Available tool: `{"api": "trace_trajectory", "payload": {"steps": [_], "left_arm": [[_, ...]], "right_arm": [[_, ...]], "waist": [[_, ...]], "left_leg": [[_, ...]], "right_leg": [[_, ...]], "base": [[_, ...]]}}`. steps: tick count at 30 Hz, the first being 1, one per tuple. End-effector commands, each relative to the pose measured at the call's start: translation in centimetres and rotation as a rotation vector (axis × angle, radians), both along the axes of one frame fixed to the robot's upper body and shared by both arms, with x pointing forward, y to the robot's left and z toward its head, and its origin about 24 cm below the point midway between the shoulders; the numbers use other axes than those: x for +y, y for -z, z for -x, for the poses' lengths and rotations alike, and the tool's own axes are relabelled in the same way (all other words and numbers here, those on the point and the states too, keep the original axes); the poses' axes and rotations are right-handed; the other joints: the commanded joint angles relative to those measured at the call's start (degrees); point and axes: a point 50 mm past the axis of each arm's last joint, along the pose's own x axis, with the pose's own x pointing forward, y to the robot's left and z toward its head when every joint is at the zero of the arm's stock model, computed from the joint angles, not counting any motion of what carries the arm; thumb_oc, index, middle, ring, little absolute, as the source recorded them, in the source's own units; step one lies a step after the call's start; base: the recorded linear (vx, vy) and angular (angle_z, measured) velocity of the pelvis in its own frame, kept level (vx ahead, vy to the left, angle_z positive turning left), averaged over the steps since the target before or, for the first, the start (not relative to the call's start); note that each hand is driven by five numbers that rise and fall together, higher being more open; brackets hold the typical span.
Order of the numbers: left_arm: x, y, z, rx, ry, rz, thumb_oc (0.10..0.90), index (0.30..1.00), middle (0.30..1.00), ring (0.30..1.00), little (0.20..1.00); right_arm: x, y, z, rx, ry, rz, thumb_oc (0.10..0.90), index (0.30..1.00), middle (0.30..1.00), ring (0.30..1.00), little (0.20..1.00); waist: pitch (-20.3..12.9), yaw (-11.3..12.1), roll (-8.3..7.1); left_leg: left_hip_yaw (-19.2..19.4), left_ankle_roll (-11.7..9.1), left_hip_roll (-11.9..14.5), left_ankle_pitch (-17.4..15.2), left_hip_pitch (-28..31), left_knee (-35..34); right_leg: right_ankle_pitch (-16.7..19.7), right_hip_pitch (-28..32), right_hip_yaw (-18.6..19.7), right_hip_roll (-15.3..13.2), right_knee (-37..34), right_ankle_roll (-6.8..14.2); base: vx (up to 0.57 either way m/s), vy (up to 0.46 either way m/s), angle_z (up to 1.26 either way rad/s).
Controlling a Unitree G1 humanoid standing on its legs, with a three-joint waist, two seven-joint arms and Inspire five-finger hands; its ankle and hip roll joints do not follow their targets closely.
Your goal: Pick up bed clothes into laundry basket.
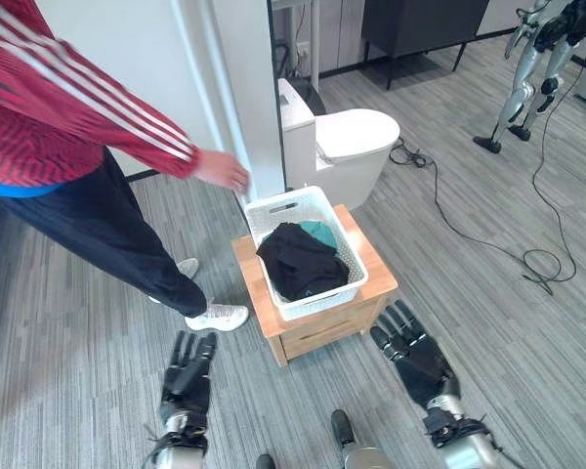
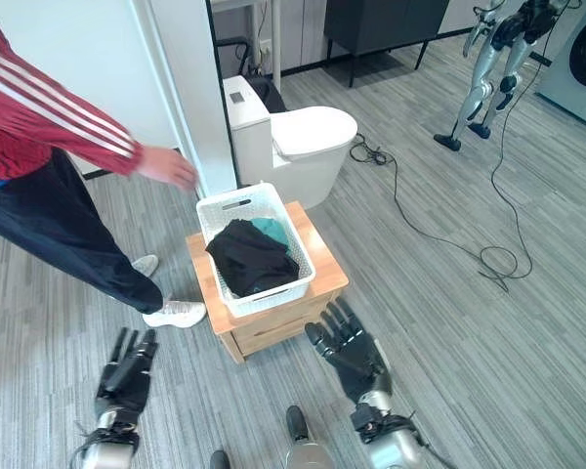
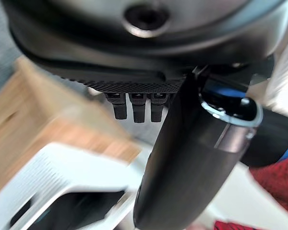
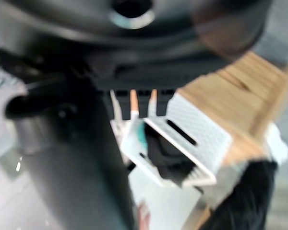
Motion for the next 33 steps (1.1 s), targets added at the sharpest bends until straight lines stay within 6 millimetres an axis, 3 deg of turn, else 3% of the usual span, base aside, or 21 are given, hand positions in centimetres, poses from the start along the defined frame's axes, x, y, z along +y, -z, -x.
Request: {"api": "trace_trajectory", "payload": {"steps": [1,5,12,33], "left_arm": [[1.3,-3.7,-3.0,-0.231,0.031,-0.053,0.8,0.9,0.9,0.9,0.9],[0.6,-3.8,-3.1,-0.239,0.086,-0.062,0.8,0.9,0.9,0.9,0.9],[2.3,-4.0,-3.2,-0.231,0.046,-0.147,0.8,0.9,0.9,0.9,0.9],[1.8,-4.0,-3.3,-0.234,0.084,-0.176,0.8,0.9,0.9,0.9,0.9]], "right_arm": [[-0.6,-4.5,-2.5,-0.266,0.037,0.004,0.8,0.9,0.9,0.9,0.9],[-1.9,-5.7,-3.1,-0.318,0.118,0.047,0.8,0.9,0.9,0.9,0.9],[-4.2,-6.8,-3.5,-0.348,0.259,0.099,0.8,0.9,0.9,0.9,0.9],[-3.2,-6.1,-3.4,-0.319,0.212,0.092,0.8,0.9,0.9,0.9,0.9]], "waist": [[-3.1,0.7,-2.11],[-3.8,1.0,-2.54],[-5.0,1.2,-3.13],[-5.3,1.3,-3.42]], "left_leg": [[-2.8,1.2,-1.6,-4.5,-1.4,2.2],[-3.2,1.3,-1.6,-4.5,-1.2,2.0],[-3.3,1.4,-1.4,-4.7,-0.4,1.7],[-3.4,1.4,-1.5,-4.3,-0.2,1.1]], "right_leg": [[-13.3,4.4,-2.0,-0.5,4.5,1.5],[-13.4,4.9,-2.4,-0.6,4.1,1.7],[-13.6,5.5,-2.3,-0.6,4.0,1.7],[-13.5,5.5,-2.2,-0.4,4.0,1.8]], "base": [[-0.01,-0.016,0.04],[0.0,-0.009,0.04],[0.0,0.0,0.0],[0.0,0.0,0.0]]}}
